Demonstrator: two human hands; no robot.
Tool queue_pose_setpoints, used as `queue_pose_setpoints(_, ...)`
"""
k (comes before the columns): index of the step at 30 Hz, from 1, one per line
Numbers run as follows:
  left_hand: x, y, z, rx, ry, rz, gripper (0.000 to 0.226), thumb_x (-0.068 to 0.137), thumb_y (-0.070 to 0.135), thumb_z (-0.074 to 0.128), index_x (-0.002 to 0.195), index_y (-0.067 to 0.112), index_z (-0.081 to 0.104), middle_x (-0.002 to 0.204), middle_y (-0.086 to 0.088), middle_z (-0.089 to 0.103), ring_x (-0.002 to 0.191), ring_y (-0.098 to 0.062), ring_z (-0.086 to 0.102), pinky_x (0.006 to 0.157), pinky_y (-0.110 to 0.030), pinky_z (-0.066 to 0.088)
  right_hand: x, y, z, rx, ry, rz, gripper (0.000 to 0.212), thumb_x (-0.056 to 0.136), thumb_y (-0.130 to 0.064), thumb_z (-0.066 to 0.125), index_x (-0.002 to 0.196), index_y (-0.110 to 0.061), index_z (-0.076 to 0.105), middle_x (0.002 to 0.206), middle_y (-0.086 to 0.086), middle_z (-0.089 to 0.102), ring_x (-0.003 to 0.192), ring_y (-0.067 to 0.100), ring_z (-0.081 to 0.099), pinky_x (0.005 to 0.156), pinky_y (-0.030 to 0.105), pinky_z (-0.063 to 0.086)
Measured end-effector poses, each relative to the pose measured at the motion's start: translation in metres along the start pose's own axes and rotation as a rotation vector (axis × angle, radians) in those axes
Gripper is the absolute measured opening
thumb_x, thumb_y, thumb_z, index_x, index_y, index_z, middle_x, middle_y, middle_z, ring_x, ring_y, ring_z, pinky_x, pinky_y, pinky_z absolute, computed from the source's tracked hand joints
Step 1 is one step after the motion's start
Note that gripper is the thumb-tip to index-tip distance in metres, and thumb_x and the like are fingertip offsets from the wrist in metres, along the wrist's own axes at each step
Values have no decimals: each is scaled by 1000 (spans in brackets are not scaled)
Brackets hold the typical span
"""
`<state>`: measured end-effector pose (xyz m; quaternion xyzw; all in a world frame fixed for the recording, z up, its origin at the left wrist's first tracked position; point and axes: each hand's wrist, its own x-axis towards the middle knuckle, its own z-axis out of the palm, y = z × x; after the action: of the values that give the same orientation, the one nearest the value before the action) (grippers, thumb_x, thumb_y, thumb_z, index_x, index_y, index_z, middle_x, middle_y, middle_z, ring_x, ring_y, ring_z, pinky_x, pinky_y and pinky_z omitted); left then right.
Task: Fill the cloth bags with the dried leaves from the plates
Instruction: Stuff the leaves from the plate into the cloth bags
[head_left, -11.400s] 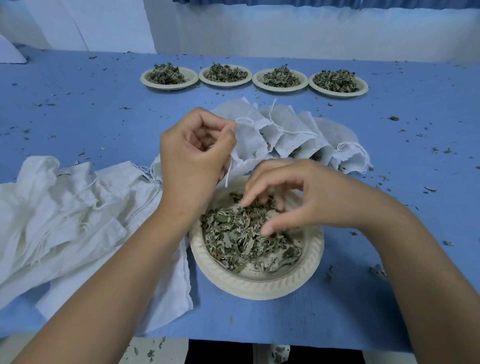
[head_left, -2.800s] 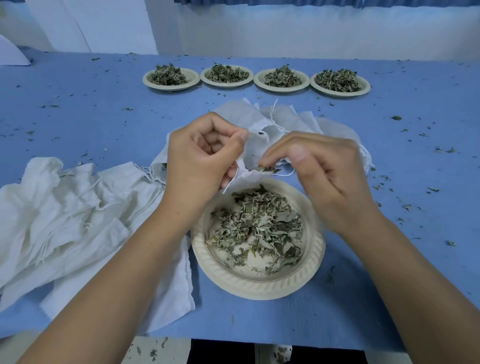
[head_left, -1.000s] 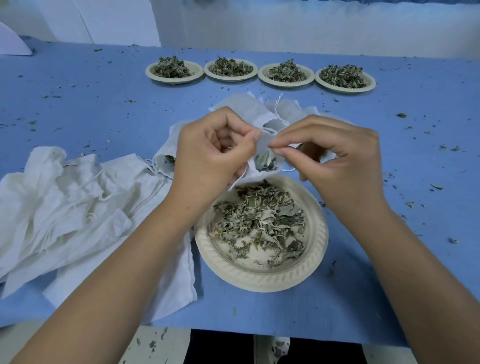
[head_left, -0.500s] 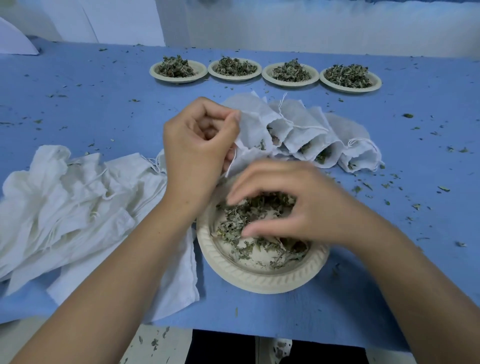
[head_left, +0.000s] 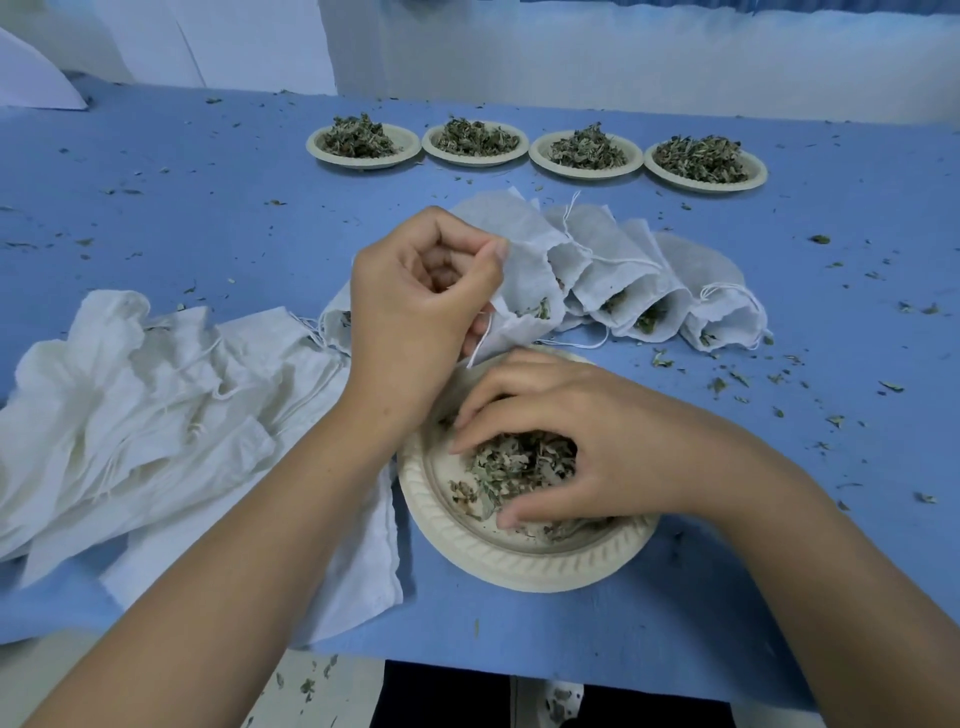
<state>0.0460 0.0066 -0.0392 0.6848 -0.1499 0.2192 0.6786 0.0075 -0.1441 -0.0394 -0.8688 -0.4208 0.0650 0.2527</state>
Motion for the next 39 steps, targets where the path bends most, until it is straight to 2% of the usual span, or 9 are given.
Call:
queue_pose_setpoints(3, 0, 0, 0, 5, 2, -13, 20, 90, 8, 67, 72, 15, 61, 47, 10, 52, 37, -4, 48, 35, -13, 34, 2, 0, 4, -4, -77, 44, 34, 77, -27, 79, 110, -26, 70, 113, -12, 56, 109, -1, 44, 97, 14, 30)
queue_pose_setpoints(8, -1, 0, 0, 8, -11, -15, 20, 90, 7, 66, 72, 15, 61, 47, 11, 52, 37, -4, 49, 35, -14, 34, 5, -1, 6, 30, 22, 0, 17, 80, -7, 74, 96, -11, 76, 96, -1, 68, 86, 5, 55, 82, 16, 39)
queue_pose_setpoints(16, 0, -1, 0, 13, -38, 5, 19, 89, 8, 68, 73, 16, 61, 49, 9, 55, 37, -4, 49, 37, -15, 37, -3, 0, -11, 491, 550, -81, 21, 72, 0, 77, 91, -8, 74, 86, 3, 74, 84, 16, 70, 82, 30, 54)
queue_pose_setpoints(20, 0, -3, 0, 16, -96, 18, 19, 88, 4, 69, 74, 16, 63, 52, 4, 59, 39, -7, 50, 39, -16, 39, -2, 0, -12, 716, 821, -98, 17, 71, -6, 73, 87, -2, 73, 82, -7, 74, 77, 9, 69, 72, 19, 54)
queue_pose_setpoints(22, -2, -3, 0, 11, -133, 5, 19, 88, 4, 68, 74, 15, 64, 50, 2, 58, 36, -8, 48, 36, -16, 36, 0, -1, -11, 757, 936, -52, 13, 71, -10, 71, 84, -11, 72, 80, -12, 73, 76, 4, 69, 71, 15, 53)
queue_pose_setpoints(27, -5, 0, 1, 9, -148, 17, 19, 89, 2, 67, 75, 15, 64, 50, 2, 58, 35, -5, 47, 35, -14, 37, 3, 2, -4, 613, 1004, 100, 18, 75, -3, 75, 88, -16, 72, 84, -11, 74, 80, 7, 70, 74, 17, 53)
queue_pose_setpoints(33, -8, 1, 2, -29, -177, 12, 19, 89, 3, 67, 74, 14, 63, 49, 0, 55, 33, -8, 46, 35, -15, 37, 3, 4, 3, 101, 953, 179, 20, 76, -6, 78, 95, -10, 73, 85, -6, 73, 84, 4, 67, 81, 21, 53)
queue_pose_setpoints(36, -7, 1, 2, -9, -171, 20, 20, 89, 4, 68, 74, 17, 63, 48, 6, 55, 34, -7, 46, 36, -15, 37, 3, 3, 1, 105, 914, 200, 26, 74, -8, 79, 95, -10, 64, 89, -4, 69, 88, 5, 65, 83, 21, 52)
queue_pose_setpoints(39, -6, 1, 1, 3, -138, 21, 20, 89, 5, 68, 74, 17, 63, 48, 9, 56, 35, -5, 48, 36, -15, 38, 1, 3, -3, 134, 902, 118, 24, 74, -2, 77, 89, -7, 59, 88, 3, 64, 84, 13, 63, 77, 31, 54)
